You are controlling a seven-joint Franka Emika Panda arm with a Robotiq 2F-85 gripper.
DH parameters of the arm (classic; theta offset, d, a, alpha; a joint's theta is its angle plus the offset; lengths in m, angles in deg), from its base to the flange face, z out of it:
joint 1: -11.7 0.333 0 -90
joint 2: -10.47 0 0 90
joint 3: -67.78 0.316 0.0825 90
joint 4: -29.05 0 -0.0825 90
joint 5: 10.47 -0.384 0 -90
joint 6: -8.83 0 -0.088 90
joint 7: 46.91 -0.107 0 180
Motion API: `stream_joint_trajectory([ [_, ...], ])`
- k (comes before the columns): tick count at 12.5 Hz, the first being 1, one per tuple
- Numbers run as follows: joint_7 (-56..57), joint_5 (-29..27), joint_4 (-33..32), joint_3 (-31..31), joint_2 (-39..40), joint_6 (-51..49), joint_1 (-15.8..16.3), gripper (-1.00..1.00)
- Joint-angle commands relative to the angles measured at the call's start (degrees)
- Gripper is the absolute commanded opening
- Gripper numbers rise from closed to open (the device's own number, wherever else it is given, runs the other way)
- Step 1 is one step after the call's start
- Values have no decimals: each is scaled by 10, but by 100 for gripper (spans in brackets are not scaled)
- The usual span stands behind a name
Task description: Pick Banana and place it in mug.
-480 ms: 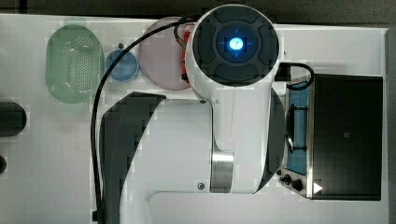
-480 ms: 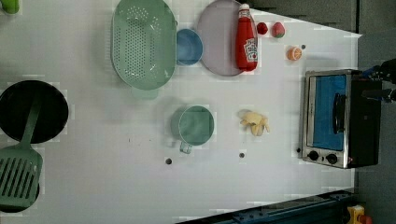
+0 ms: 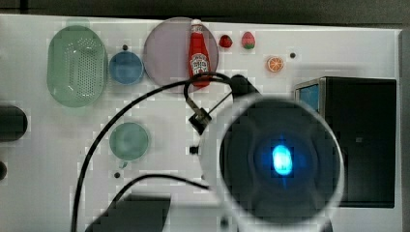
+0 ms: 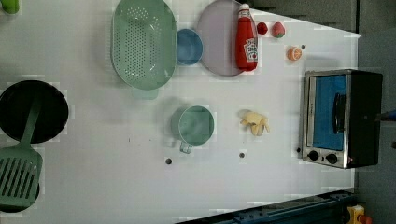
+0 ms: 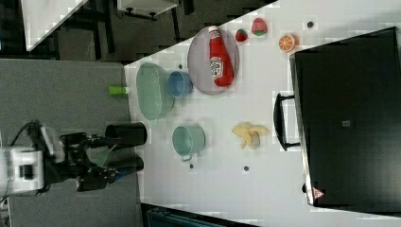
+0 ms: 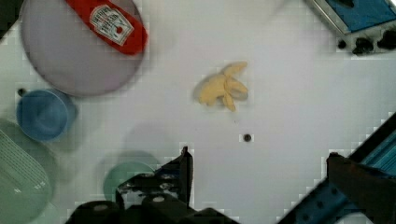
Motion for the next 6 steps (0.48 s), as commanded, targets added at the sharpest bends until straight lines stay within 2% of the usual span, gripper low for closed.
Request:
stream_joint_trajectory([
  [1, 25, 7, -65, -5, 46, 62, -5, 100],
  [6, 213, 7, -153, -4, 103, 178, -5, 100],
])
